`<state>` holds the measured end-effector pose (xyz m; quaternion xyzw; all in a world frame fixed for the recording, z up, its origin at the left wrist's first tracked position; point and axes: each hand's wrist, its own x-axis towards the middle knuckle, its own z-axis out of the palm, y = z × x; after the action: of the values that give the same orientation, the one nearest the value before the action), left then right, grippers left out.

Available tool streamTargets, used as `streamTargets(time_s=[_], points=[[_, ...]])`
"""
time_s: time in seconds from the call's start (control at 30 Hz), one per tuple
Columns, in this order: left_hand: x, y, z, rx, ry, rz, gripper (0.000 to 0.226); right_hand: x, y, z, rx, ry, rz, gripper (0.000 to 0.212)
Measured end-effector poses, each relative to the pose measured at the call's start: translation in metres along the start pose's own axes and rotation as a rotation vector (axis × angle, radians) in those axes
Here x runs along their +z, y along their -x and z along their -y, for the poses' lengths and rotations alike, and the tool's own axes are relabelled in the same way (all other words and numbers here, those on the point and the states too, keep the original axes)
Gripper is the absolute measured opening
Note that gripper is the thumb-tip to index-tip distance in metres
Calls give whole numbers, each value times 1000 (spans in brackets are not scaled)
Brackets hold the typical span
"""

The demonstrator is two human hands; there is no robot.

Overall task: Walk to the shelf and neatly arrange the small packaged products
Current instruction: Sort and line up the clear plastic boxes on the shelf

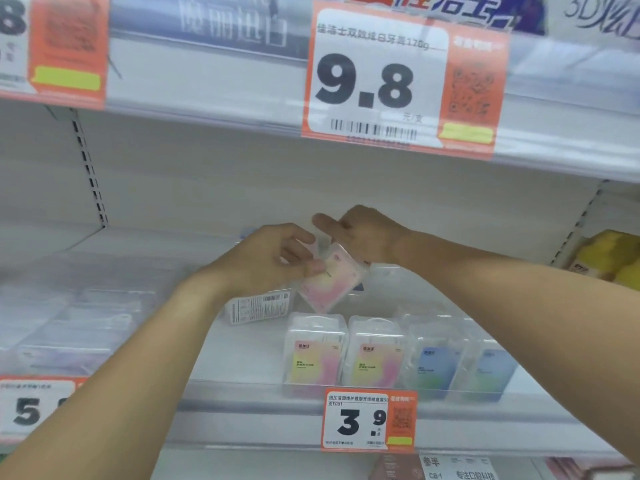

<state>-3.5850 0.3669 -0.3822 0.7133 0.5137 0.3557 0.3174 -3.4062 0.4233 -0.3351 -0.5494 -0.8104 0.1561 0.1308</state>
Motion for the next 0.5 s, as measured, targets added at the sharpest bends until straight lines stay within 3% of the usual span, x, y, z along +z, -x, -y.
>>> streamTargets(time_s=[0.1, 0.2, 0.27, 0.37, 0.5], points=[[0, -4, 1, 69, 45, -79, 18, -9, -3, 6, -24, -296, -45, 66], [-1, -6, 7, 77, -8, -95, 13, -9, -4, -2, 140, -285, 180, 61], [-2, -4, 7, 6, -82, 16, 23, -6, 0, -8, 227, -201, 370, 69], [-5, 0, 3, -115, -278, 235, 47, -7, 13, -3, 139, -185, 516, 77], [-11, 2, -1, -163, -472, 238, 59, 1, 25, 11, 60, 9, 590, 69]])
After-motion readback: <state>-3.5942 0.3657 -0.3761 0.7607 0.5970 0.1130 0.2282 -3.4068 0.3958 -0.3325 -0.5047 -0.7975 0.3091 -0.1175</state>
